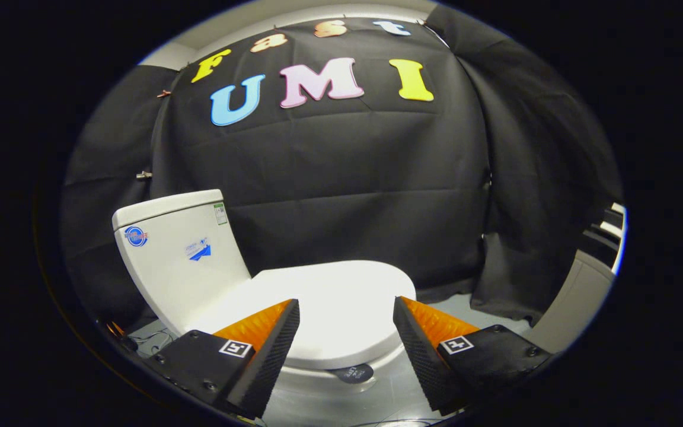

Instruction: Open the toilet lid.

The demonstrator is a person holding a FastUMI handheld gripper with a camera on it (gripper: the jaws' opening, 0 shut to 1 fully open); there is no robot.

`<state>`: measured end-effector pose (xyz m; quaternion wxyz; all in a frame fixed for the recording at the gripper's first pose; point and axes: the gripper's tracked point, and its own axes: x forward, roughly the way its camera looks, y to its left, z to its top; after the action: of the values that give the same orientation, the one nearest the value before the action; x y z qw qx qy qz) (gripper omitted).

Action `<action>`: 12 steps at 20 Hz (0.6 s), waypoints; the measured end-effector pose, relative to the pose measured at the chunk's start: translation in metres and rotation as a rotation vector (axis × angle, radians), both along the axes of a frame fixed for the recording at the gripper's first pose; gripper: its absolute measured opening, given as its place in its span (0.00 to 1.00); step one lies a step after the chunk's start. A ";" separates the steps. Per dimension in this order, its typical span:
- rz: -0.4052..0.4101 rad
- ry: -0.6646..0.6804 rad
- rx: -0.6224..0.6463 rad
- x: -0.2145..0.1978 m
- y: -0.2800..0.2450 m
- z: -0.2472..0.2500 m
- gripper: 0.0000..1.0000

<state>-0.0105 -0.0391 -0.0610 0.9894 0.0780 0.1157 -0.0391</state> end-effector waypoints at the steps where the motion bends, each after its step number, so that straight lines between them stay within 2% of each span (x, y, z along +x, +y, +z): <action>1: -0.012 0.035 0.039 -0.003 -0.004 -0.008 0.99; 7: -0.087 0.229 0.249 -0.021 -0.017 -0.070 0.99; 12: -0.082 0.325 0.392 -0.031 -0.016 -0.100 0.99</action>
<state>-0.0412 -0.0547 -0.1613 0.9215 0.2655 0.2751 -0.0679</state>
